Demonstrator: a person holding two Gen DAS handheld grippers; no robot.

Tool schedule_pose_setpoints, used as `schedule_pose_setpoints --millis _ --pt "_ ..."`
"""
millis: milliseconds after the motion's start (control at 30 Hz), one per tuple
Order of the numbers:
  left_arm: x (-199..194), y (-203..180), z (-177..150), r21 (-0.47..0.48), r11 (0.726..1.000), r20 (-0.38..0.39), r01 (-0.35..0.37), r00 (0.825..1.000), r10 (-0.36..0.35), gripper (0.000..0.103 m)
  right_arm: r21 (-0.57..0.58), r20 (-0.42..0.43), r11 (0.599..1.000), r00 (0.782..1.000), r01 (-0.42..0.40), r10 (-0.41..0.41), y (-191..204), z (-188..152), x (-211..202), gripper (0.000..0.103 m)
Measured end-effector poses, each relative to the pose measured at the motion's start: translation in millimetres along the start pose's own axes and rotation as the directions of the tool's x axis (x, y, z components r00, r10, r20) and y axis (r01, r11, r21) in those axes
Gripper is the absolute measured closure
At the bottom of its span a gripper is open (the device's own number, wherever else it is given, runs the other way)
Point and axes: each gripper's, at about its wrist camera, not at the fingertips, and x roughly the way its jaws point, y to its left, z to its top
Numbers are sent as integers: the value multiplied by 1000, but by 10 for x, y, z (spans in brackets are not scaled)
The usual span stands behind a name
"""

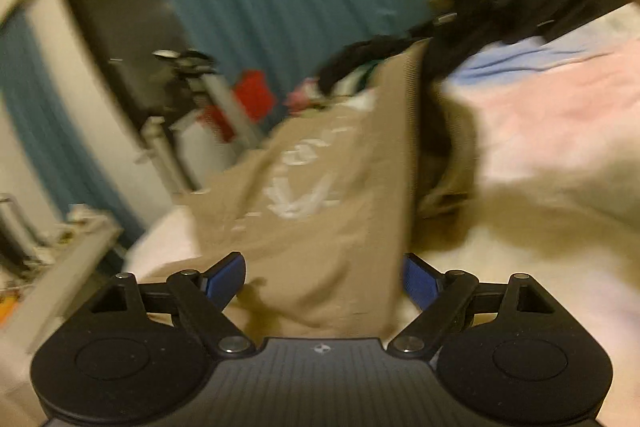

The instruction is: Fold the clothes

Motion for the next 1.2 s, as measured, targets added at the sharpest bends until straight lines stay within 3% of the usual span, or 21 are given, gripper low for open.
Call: schedule_pose_setpoints --millis 67,167,333,533,700,833,933,1033,1200 --pt "-67 153 42 -60 994 38 -87 995 89 16 4 8 1000 1000 19 -19 -23 7 4 99" --pt "-188 390 117 -164 963 92 -212 969 229 11 28 -3 999 999 40 -40 -79 6 51 99" --pt "-390 478 288 -166 947 148 -274 943 299 9 -39 -16 998 998 54 -55 29 -59 116 99" --pt "-280 358 252 -93 955 109 -280 951 290 9 -218 101 953 976 211 -193 267 -147 86 99" --pt "-153 268 204 -37 960 64 -277 958 279 9 -227 224 949 960 217 -166 316 -133 -75 99" --pt "35 240 105 -13 972 -34 -235 972 234 12 -215 287 947 943 237 -171 334 -93 -182 99" --pt "49 407 137 -102 956 -29 -274 962 272 12 -197 289 950 940 242 -179 289 -79 -202 99" --pt "-16 677 187 -243 920 5 -306 948 317 12 -198 250 950 950 239 -187 254 -98 -138 99" --pt "-204 856 225 -318 894 24 -317 939 342 11 -219 166 950 968 223 -189 245 -188 9 98"
